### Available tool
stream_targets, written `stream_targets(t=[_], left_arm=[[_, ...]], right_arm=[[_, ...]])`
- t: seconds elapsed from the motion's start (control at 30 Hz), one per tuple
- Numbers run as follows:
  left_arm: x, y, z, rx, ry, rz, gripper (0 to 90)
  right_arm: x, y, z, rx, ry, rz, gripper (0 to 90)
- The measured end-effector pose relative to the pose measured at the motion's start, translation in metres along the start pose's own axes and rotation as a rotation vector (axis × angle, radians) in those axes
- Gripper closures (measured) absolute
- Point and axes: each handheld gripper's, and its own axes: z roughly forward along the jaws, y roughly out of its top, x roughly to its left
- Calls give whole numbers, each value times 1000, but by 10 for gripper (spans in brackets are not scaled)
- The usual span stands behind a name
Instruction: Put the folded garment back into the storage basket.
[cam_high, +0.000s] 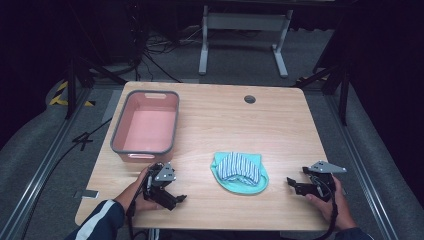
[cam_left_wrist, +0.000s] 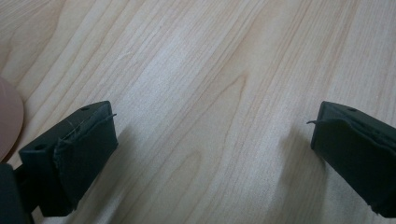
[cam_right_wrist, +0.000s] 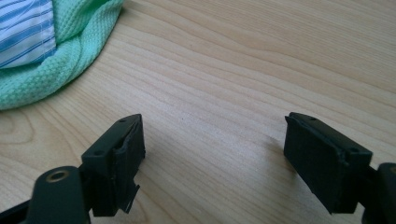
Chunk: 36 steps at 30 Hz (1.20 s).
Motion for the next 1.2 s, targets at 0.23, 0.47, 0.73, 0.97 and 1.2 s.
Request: stream_targets(t=[0.23, 0.47, 0.73, 0.97, 1.2], left_arm=[[0, 0, 0, 2, -1, 4, 3], [1, 0, -1, 10, -3, 6, 11], [2, 5, -6, 30, 18, -32, 157], [0, 12, -6, 56, 40, -14, 204], [-5, 29, -3, 45, 41, 3, 211]], right_arm=[[-2, 0, 0, 5, 16, -20, 209], [-2, 0, -1, 7, 17, -19, 208], [-3, 1, -3, 15, 15, -8, 269], [-2, 3, -5, 19, 13, -21, 297], [3, 15, -17, -21, 52, -20, 308]])
